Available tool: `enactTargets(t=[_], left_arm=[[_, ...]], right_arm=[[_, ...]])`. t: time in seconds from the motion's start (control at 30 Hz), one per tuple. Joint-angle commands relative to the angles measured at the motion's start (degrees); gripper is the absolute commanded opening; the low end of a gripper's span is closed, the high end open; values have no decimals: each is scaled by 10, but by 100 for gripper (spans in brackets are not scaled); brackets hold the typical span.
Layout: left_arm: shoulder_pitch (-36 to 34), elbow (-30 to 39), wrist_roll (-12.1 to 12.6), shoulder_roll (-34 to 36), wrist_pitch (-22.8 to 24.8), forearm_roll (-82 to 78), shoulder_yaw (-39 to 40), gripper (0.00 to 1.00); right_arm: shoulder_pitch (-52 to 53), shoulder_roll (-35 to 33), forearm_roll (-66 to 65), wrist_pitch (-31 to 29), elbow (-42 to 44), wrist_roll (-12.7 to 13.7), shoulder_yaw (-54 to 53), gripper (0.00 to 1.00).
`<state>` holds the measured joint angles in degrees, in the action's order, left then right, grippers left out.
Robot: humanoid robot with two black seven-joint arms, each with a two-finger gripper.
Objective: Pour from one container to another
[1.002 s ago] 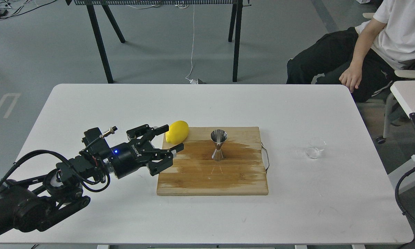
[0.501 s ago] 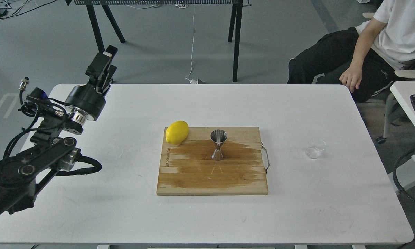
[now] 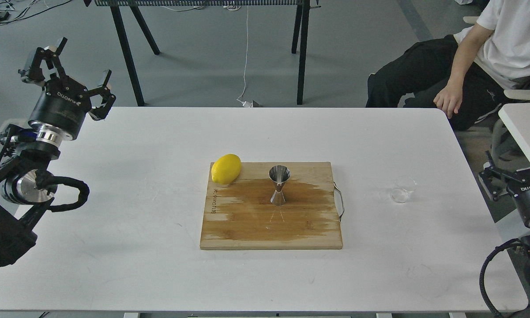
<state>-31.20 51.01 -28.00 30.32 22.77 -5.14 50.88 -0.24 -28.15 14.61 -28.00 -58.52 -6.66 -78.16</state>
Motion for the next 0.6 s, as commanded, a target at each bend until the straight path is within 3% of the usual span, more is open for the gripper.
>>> enactTargets(t=[0.0, 0.13, 0.3, 0.43, 0.57], left_arm=[[7, -1, 0, -3, 5, 53, -1, 100], [16, 0, 0, -5, 5, 57, -3, 100], [17, 0, 0, -4, 5, 58, -2, 100], [17, 0, 0, -1, 3, 58, 1, 100], [15, 0, 0, -1, 1, 58, 4, 100]], right_arm=[[-27, 44, 0, 0, -7, -3, 7, 100], [-28, 85, 11, 11, -19, 12, 9, 100], [-27, 112, 81, 133, -65, 83, 10, 100], [-17, 135, 86, 232, -70, 89, 8, 100], [-13, 136, 80, 261, -92, 109, 27, 100]])
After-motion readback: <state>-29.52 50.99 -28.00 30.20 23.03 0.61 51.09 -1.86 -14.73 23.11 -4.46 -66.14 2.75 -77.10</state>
